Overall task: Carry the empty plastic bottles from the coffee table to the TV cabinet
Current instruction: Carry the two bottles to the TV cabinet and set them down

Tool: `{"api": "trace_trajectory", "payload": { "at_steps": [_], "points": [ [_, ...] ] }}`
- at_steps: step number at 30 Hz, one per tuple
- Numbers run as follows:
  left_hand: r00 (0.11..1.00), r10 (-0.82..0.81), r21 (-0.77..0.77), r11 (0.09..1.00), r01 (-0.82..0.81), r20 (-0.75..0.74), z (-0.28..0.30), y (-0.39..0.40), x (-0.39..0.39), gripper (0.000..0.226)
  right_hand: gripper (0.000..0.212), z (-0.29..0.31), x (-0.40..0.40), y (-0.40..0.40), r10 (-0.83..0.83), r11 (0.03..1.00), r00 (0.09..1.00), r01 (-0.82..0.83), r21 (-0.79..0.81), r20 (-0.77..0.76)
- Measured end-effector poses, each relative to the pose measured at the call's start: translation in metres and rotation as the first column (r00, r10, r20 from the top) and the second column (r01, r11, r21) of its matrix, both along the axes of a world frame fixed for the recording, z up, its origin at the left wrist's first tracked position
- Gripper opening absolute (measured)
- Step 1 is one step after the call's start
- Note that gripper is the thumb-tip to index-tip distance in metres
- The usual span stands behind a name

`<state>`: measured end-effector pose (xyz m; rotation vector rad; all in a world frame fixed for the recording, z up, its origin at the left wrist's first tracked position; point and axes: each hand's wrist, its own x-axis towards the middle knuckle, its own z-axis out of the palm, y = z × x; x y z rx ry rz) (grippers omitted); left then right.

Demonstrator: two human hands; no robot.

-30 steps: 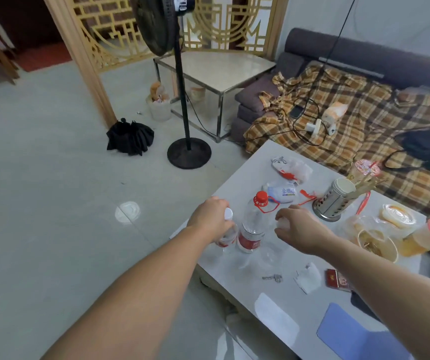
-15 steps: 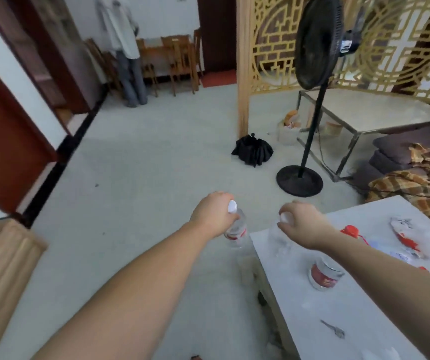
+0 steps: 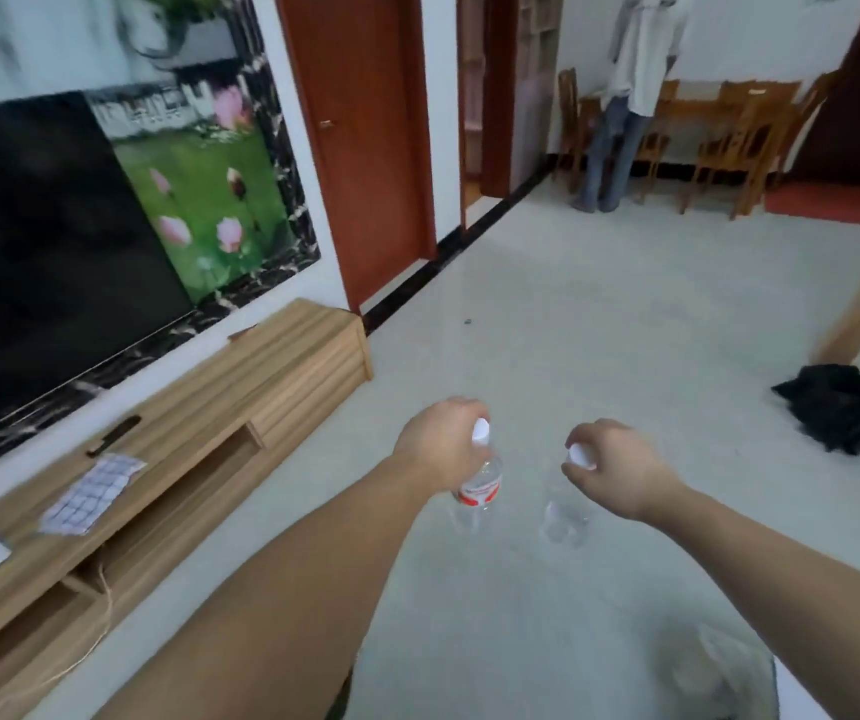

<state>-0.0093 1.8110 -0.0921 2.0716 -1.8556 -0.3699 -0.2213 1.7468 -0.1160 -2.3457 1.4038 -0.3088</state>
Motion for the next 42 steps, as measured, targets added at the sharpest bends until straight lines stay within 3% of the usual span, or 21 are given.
{"api": "trace_trajectory", "payload": {
  "at_steps": [5,14,18,25,28,31,37,40,42],
  "points": [
    [0.972,0.234,0.04,0.972,-0.233,-0.028,-0.012,0.022,0.098,0.016,0.027,-0.003,0.109,-0.019,0.2,0.979,0.979,-0.201,-0.016,-0.031],
    [0.884,0.466,0.078,0.883,-0.463,-0.027,-0.025,0.047,0.204,0.024,0.021,-0.006,0.247,-0.043,0.44,0.898,0.898,-0.44,-0.026,-0.019],
    [0.838,0.546,0.101,0.834,-0.542,-0.012,-0.027,0.034,0.227,0.003,0.022,-0.006,0.286,-0.069,0.523,0.852,0.852,-0.522,0.022,-0.014],
    [0.692,0.721,0.115,0.685,-0.719,0.035,-0.015,-0.024,0.241,0.027,0.014,0.002,0.335,-0.145,0.717,0.694,0.697,-0.712,0.108,-0.011],
    [0.649,0.757,0.125,0.638,-0.76,0.075,-0.006,-0.056,0.24,0.026,0.037,0.012,0.349,-0.183,0.803,0.592,0.595,-0.795,0.134,-0.02],
    [0.626,0.776,0.114,0.617,-0.778,0.077,0.003,-0.088,0.245,0.02,0.041,0.022,0.365,-0.221,0.841,0.54,0.538,-0.833,0.119,-0.051],
    [0.598,0.797,0.084,0.592,-0.802,0.089,0.004,-0.144,0.278,0.022,0.036,0.029,0.411,-0.288,0.84,0.543,0.538,-0.834,0.098,-0.07],
    [0.598,0.797,0.08,0.593,-0.801,0.084,-0.007,-0.171,0.308,0.028,0.009,0.021,0.442,-0.322,0.809,0.584,0.587,-0.802,0.126,-0.017],
    [0.601,0.795,0.091,0.595,-0.799,0.084,-0.018,-0.19,0.335,0.03,0.014,0.015,0.464,-0.344,0.76,0.634,0.649,-0.751,0.186,0.026]
  ]
}}
